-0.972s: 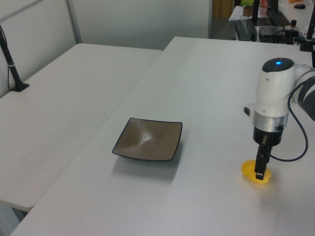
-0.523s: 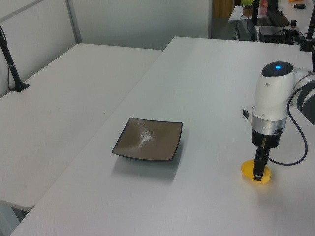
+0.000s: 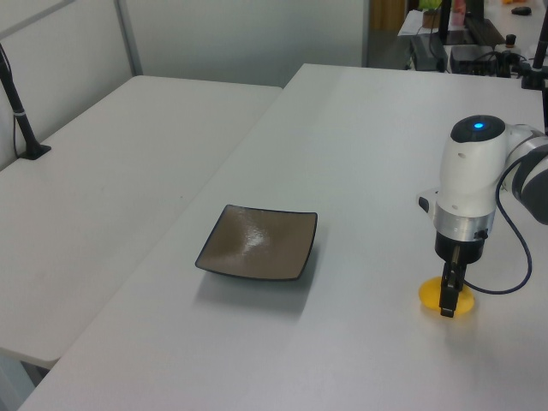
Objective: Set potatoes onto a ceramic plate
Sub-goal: 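Close the gripper on the yellow potato and lift it, then carry the held potato over the brown square plate and lower it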
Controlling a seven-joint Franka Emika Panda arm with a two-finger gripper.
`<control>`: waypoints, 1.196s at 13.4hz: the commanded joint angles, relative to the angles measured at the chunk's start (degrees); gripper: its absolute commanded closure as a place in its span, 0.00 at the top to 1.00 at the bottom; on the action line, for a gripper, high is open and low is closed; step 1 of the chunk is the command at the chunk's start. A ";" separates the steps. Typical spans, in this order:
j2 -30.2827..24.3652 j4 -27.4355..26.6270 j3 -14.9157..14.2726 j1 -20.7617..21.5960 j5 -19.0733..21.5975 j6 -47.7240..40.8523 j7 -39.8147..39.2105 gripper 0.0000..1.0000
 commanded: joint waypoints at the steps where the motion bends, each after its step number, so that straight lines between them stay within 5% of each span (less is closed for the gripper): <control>1: 1.12 1.20 -0.22 -0.42 -1.75 1.24 0.62 0.00; 7: -1.51 7.34 -2.76 -2.18 -2.54 -9.10 -5.79 0.00; 13: -3.54 22.62 -13.21 -2.09 -1.05 -25.37 -15.35 0.00; 16: -1.70 32.29 -20.24 -1.57 3.42 -32.39 -26.32 0.00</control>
